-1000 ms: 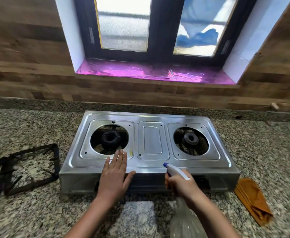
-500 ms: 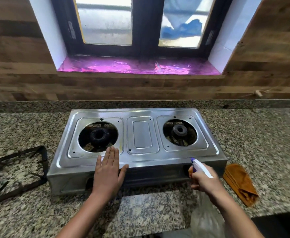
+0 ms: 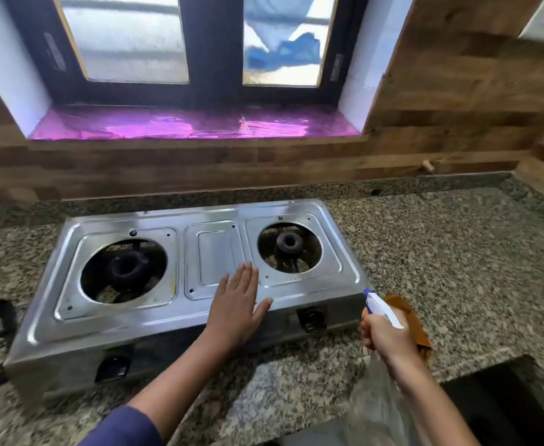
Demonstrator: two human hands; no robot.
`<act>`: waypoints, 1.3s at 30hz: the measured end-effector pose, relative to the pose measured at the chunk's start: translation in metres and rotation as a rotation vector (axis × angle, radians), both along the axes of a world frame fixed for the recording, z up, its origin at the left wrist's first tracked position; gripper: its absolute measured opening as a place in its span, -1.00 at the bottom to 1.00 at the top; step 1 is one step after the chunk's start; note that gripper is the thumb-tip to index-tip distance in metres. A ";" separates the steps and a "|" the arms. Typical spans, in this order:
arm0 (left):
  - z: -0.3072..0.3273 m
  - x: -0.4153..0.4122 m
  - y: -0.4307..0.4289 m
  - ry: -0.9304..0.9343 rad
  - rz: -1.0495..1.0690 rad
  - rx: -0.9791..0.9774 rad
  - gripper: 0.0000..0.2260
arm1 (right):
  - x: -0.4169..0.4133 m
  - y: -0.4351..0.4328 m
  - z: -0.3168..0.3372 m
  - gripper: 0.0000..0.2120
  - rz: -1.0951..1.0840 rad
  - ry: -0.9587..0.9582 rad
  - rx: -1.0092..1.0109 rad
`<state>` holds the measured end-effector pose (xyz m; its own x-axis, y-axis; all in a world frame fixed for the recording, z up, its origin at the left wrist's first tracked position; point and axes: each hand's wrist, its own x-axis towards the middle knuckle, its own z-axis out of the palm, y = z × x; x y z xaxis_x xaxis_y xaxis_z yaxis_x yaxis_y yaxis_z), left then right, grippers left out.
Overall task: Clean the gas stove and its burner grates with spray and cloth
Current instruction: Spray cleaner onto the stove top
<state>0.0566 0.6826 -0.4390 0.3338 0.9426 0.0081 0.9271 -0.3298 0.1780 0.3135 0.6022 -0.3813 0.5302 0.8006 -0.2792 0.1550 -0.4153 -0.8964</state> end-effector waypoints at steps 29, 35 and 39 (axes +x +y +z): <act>-0.009 0.011 0.007 -0.034 0.060 -0.026 -0.12 | -0.009 0.132 0.072 -0.81 0.345 0.212 -0.014; -0.008 0.011 0.007 -0.048 0.050 -0.029 -0.20 | -0.031 0.131 0.065 -0.74 0.520 0.253 -0.085; -0.008 0.011 0.006 -0.027 0.053 -0.030 -0.17 | -0.039 0.121 0.053 -0.77 0.490 0.245 -0.076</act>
